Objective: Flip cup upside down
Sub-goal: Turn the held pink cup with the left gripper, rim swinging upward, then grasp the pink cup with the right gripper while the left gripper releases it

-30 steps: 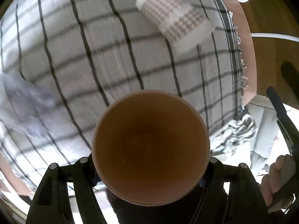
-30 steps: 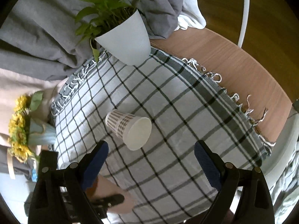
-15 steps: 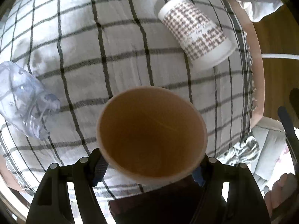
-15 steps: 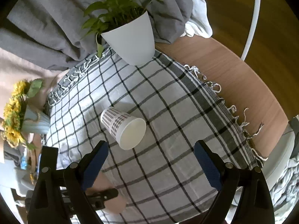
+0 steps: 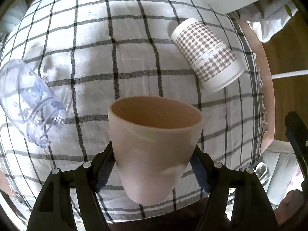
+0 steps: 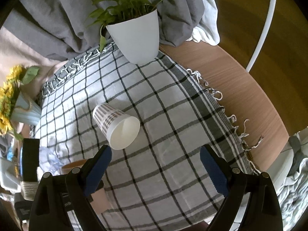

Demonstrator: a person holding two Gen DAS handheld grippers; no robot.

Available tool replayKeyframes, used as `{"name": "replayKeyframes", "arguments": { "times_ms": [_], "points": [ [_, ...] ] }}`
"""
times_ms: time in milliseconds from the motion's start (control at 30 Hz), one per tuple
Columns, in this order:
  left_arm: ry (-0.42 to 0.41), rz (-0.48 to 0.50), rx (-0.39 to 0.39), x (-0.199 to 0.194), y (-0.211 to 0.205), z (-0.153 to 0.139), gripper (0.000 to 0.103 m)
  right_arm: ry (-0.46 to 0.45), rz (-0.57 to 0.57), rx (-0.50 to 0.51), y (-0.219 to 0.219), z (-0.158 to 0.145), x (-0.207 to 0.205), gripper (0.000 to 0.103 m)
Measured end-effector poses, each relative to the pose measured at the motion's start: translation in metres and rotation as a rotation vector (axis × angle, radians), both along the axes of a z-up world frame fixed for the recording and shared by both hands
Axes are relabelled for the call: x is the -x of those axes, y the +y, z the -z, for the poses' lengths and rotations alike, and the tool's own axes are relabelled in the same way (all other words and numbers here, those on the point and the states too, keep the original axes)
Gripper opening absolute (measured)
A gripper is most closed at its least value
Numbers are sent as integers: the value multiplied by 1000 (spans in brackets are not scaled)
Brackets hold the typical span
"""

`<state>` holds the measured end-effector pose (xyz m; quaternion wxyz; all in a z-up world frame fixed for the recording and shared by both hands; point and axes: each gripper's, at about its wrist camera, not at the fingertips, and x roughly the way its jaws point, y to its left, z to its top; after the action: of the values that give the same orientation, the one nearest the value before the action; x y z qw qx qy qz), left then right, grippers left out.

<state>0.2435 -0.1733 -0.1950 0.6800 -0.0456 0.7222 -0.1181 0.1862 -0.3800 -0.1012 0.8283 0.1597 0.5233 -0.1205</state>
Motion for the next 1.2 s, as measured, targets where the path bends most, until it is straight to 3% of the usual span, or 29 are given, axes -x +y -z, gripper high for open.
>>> {"name": "replayKeyframes", "arguments": {
  "times_ms": [633,767,1000,1200],
  "points": [
    [-46,-20,28,12,-4,-1,77,8,-54,8,2,3,6,93],
    [-57,2,27,16,-3,-5,85,4,-46,14,2,1,9,93],
    [-155,30,18,30,9,-36,93,-18,-26,15,7,-12,21,93],
    [-341,-65,-55,45,45,-74,100,-46,-52,25,26,-26,28,93]
  ]
}}
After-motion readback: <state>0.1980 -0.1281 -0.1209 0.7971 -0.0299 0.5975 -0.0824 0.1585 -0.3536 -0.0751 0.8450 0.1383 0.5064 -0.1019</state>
